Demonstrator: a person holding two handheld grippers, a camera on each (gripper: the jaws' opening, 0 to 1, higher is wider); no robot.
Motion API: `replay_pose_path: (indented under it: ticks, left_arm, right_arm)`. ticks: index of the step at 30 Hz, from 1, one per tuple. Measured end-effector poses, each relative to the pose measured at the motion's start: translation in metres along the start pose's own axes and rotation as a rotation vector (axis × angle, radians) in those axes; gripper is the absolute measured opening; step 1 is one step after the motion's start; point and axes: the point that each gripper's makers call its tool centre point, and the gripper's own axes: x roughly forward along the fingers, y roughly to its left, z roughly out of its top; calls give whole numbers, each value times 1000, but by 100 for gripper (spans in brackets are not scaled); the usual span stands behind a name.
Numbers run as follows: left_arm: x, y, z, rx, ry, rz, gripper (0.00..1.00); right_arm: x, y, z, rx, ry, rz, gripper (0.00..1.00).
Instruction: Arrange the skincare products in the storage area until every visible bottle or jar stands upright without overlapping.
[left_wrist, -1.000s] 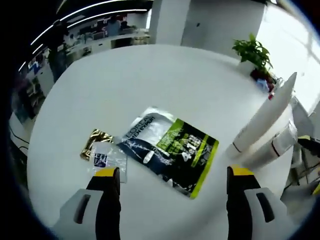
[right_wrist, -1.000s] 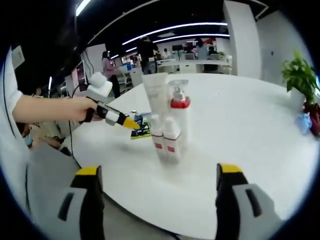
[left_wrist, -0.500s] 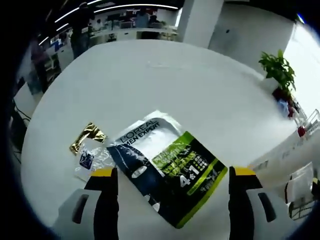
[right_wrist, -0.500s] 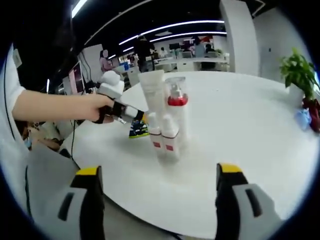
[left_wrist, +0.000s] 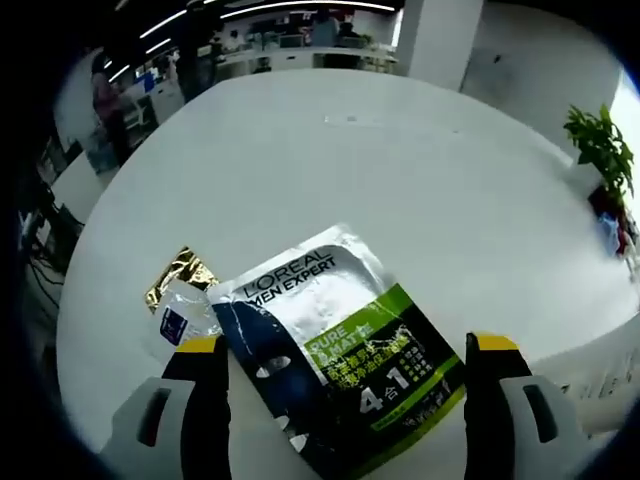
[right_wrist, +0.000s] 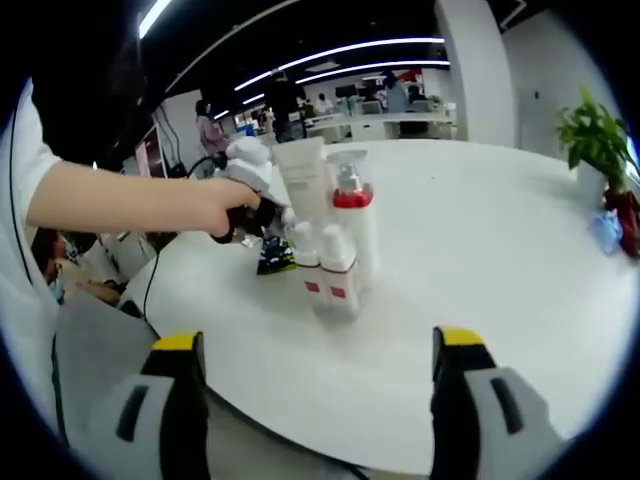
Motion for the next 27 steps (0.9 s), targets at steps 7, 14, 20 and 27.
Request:
replay_pose_path:
  ticks: [7, 14, 20, 27]
  left_arm:
    - [4, 1, -5, 61, 24, 38, 97]
    - [5, 3, -2, 125, 2, -10, 96]
    - [5, 8, -1, 242, -4, -94, 89]
    - [2, 12, -4, 330, 30, -147, 83]
  right_arm:
    - [2, 1, -1, 1, 0, 3, 94]
    - [1, -1, 0, 8, -9, 2, 94]
    - [2, 0, 2, 5, -15, 7, 94]
    - [4, 3, 4, -1, -18, 15, 93]
